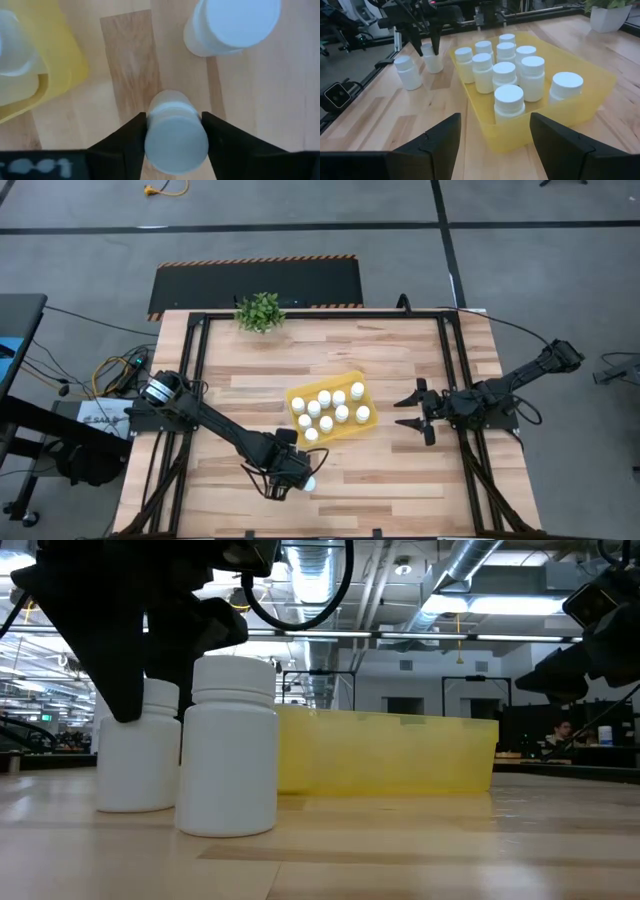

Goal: Pick and place pill bottles into a basket
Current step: Put the white pill bottle into the yellow bin

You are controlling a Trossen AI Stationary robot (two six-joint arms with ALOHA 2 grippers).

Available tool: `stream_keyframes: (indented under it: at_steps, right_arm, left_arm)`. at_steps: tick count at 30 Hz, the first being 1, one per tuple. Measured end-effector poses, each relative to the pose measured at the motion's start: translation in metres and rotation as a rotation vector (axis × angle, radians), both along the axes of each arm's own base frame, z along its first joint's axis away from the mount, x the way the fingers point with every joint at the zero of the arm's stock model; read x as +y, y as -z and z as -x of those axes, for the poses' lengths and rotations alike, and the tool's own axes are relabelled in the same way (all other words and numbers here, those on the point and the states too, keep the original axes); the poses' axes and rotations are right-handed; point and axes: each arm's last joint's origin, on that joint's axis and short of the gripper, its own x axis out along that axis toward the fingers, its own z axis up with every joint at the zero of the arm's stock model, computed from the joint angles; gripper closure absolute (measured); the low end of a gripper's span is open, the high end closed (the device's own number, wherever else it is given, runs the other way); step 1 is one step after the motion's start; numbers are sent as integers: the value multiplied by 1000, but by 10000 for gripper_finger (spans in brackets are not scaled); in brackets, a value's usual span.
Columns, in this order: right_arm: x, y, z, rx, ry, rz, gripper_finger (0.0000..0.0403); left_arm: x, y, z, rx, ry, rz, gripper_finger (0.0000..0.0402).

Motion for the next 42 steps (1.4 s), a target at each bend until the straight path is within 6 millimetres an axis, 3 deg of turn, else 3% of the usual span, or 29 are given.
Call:
stream_keyframes:
  at_steps: [5, 11, 15, 19, 24, 27, 36, 42]
  right_arm:
    - [0, 0, 0, 0, 0, 0, 173]
    - [0, 0, 0, 0, 0, 0, 173]
    - [0, 0, 0, 0, 0, 0, 173]
    - [0, 0, 0, 0, 0, 0, 173]
    - [0, 0, 0, 0, 0, 0, 173]
    - [0, 0, 0, 0, 0, 0, 173]
    - [0, 0, 0, -1, 0, 0, 173]
    - [0, 0, 0, 0, 0, 0, 173]
  left_arm:
    - [-1, -1, 0, 11, 0, 27, 249]
    - [-3, -12, -1, 40, 6, 54, 240]
    - [2, -37, -5, 71, 15, 48, 239]
    - [12, -84, -11, 51, 34, 5, 238]
    - [41, -140, -18, -42, 29, -74, 238]
    - [65, -156, -24, -76, 5, -103, 238]
    - [128, -150, -48, -83, 67, -180, 237]
    - [167, -149, -71, -230, 127, -230, 237]
